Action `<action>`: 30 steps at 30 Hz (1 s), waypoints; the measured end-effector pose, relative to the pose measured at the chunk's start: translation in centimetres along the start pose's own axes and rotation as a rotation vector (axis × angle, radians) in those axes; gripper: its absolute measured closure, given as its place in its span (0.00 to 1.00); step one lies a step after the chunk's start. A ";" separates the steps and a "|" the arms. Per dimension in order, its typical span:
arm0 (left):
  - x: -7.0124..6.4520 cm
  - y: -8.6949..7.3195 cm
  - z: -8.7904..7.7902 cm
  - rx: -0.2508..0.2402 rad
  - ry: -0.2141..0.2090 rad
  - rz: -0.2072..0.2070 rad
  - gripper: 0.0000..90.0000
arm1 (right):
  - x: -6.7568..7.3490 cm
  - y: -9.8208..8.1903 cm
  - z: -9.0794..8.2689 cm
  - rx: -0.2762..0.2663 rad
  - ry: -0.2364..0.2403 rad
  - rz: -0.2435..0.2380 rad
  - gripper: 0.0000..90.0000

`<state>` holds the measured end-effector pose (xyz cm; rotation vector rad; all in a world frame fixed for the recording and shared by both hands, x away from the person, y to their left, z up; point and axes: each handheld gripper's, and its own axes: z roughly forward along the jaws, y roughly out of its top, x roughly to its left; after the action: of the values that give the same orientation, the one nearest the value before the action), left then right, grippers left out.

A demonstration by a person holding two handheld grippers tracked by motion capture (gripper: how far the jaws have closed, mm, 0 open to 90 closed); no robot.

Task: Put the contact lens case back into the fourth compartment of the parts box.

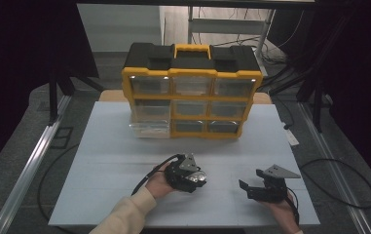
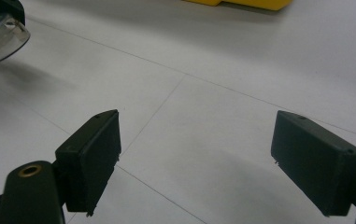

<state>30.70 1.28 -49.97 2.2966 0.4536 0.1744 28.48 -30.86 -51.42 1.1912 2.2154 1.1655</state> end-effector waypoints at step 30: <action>0.3 -0.5 -3.4 -0.100 0.066 -0.044 0.52 | 0.0 -0.1 0.0 0.007 -0.001 0.001 0.19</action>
<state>29.99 3.99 -48.02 2.1865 0.5171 0.2466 28.44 -30.91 -51.51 1.1961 2.2199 1.1581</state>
